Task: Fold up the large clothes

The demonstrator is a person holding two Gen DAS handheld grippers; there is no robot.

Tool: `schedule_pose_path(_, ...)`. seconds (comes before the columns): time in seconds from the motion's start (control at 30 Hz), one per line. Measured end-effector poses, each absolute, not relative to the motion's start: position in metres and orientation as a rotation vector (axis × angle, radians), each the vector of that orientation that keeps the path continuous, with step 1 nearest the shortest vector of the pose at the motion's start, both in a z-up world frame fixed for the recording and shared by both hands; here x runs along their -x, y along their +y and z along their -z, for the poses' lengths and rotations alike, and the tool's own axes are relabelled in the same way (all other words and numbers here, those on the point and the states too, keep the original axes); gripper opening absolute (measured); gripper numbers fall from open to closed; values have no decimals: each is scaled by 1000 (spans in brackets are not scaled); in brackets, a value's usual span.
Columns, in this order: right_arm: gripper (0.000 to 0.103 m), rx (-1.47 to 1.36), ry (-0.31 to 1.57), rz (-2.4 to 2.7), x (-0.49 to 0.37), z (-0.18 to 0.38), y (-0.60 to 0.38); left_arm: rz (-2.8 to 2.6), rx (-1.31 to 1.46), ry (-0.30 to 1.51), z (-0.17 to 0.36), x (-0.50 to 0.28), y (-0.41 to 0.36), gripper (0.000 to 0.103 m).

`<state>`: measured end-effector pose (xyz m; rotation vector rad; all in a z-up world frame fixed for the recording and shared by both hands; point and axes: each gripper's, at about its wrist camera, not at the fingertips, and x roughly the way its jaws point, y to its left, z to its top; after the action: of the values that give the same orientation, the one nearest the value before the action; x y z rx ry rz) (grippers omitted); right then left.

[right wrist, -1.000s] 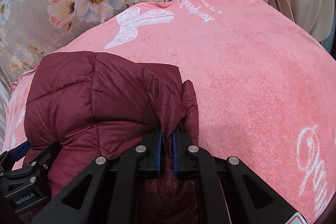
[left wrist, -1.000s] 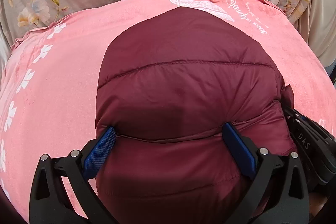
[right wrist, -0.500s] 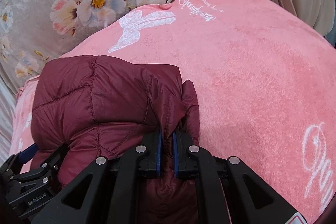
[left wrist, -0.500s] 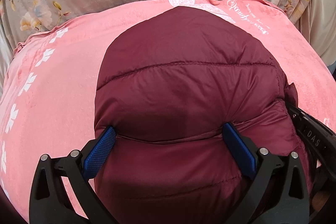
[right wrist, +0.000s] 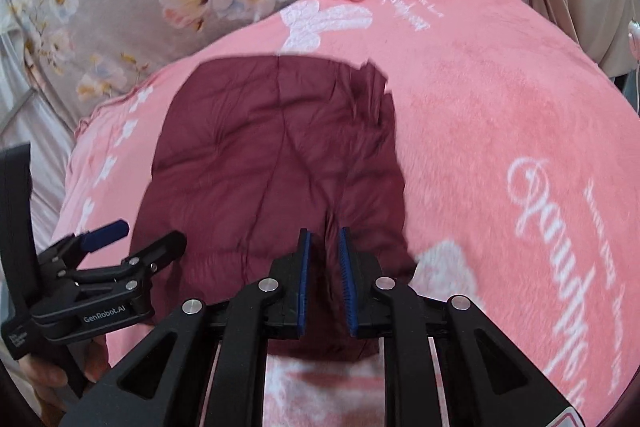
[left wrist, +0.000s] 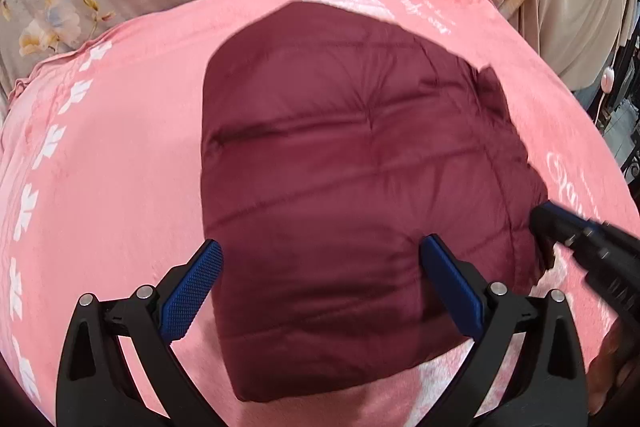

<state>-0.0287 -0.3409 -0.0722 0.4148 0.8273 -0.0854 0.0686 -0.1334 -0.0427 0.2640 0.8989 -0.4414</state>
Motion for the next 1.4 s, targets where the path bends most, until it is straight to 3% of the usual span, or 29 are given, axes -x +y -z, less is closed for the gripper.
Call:
schedule_pose_path(0.23, 15, -415, 872, 111, 25, 106, -335, 415, -266, 910, 53, -69, -135, 98)
schedule_pose_path(0.4, 16, -420, 882, 109, 25, 99, -337, 406, -259, 918, 51, -70, -136, 98)
schedule_pose_path(0.5, 34, -456, 826, 99, 33, 81, -346, 407, -251, 926, 50, -72, -135, 98)
schedule_pose_path(0.57, 57, -491, 783, 95, 38, 71, -353, 405, -251, 929, 50, -72, -135, 98)
schedule_pose_path(0.63, 64, -497, 753, 125, 37, 64, -360, 408, -241, 937, 47, -73, -134, 98)
schedule_pose_path(0.97, 72, -642, 816, 95, 3, 95, -385, 451, -24, 981, 21, -116, -94, 98)
schedule_pose_path(1.4, 85, -765, 821, 1, -12, 125, -389, 533, 200, 1118, 61, -166, -65, 98)
